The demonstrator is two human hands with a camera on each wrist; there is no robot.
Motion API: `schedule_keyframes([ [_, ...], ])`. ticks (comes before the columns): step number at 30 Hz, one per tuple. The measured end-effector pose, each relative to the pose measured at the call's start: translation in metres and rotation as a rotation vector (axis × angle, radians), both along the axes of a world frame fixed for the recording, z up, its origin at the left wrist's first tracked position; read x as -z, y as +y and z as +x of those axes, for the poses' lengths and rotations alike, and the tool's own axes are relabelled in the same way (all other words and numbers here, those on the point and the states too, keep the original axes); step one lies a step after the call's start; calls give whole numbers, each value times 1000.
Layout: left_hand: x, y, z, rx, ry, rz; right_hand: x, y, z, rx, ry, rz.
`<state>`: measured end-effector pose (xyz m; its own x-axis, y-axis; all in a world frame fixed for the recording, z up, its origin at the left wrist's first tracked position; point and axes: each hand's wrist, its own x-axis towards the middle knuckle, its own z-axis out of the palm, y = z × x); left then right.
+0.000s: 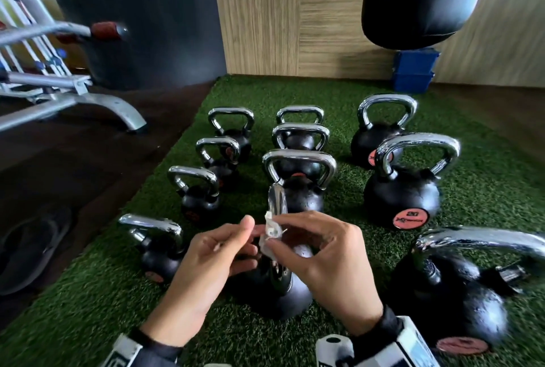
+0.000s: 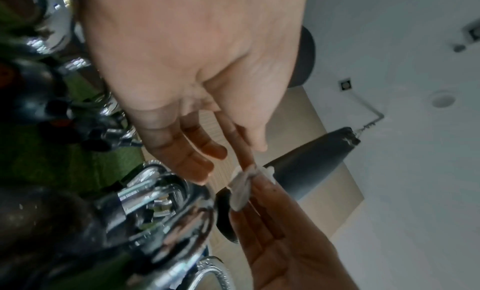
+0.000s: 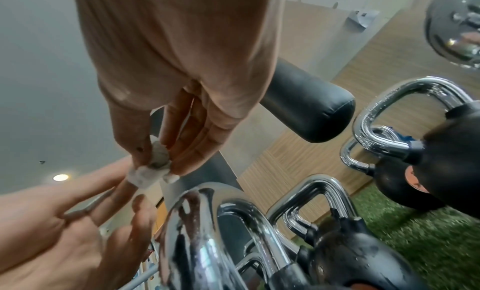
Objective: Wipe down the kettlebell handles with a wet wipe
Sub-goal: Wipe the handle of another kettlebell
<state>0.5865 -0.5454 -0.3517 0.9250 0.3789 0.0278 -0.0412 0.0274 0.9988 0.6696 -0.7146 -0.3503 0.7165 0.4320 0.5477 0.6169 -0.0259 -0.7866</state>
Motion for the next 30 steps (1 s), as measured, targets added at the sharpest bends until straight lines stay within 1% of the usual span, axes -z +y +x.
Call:
schedule_keyframes([
  [2, 2, 6, 0, 11, -13, 185, 4, -3, 7, 11, 75, 51],
  [4, 15, 17, 1, 46, 30, 381, 9, -9, 19, 27, 137, 85],
  [6, 35, 27, 4, 91, 150, 583, 16, -17, 31, 74, 164, 91],
  [8, 58, 26, 9, 183, 275, 763, 25, -22, 43, 129, 205, 100],
  [10, 84, 15, 20, 226, 370, 833, 34, -25, 51, 164, 246, 90],
  [12, 108, -1, 35, 207, 353, 905, 43, -24, 58, 182, 279, 66],
  [14, 125, -9, 47, 101, 267, 949, 50, -22, 63, 196, 328, 55],
  [16, 133, -9, 54, 14, 193, 1066, 57, -19, 69, 202, 377, 47],
  [17, 136, -8, 55, 1, 160, 1132, 60, -17, 72, 206, 399, 36],
  [18, 139, -6, 56, -2, 117, 1136, 62, -15, 75, 212, 414, 24],
  [19, 141, -5, 56, -1, 72, 1094, 65, -14, 78, 217, 421, 14],
  [21, 141, 2, 55, 20, -15, 950, 70, -10, 83, 227, 419, -18],
  [23, 138, 18, 55, 125, -64, 814, 75, -4, 88, 245, 418, -46],
  [25, 136, 37, 57, 253, -75, 733, 83, 5, 93, 258, 457, -33],
  [26, 136, 45, 59, 290, -70, 700, 86, 9, 96, 272, 479, -29],
  [28, 138, 51, 61, 305, -54, 653, 92, 20, 100, 297, 522, -21],
  [30, 143, 49, 61, 281, -58, 624, 94, 31, 101, 310, 547, -4],
])
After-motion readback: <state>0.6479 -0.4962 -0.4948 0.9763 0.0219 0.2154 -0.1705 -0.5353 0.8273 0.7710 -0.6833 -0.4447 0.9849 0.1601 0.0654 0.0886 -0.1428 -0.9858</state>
